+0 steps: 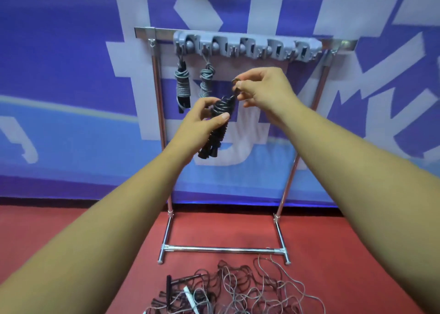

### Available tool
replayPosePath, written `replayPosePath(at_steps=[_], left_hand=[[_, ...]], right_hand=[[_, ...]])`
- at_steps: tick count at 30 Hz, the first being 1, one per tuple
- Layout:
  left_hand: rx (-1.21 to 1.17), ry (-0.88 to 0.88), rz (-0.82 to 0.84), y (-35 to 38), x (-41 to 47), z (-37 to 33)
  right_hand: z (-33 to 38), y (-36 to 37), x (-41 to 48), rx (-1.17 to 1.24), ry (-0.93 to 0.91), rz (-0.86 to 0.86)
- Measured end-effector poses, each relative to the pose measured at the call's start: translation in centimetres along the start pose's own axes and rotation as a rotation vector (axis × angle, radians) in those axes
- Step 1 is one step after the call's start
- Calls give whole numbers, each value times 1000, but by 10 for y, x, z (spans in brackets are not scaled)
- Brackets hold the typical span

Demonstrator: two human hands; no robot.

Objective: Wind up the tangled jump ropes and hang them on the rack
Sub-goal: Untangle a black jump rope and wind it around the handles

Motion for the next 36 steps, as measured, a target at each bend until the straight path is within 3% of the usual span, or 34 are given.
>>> replayPosePath(at_steps=[8, 20, 30, 33, 36], left_hand=[[-48, -7, -84, -7, 81, -13], [35, -40, -140, -5, 174, 2], [34, -110, -129, -2, 196, 27], [85, -100, -130, -1, 195, 33], [209, -72, -142, -3, 186, 36]], right_hand=[[21, -7, 89, -59, -33, -79], [-4, -14, 175, -190, 17, -197], [-38, -2, 184, 119, 116, -198], [-41, -3, 183, 32, 87, -245], [-33, -2, 174, -306, -18, -262]])
Point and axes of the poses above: each hand's wrist, its own x-axis towards the middle knuckle, its own y-axis out of the palm, z = x × y, the point moved 8 cm from there along x, towards the middle knuckle, and after that the axes turned 1 degree about -x, right-handed, at the moved point
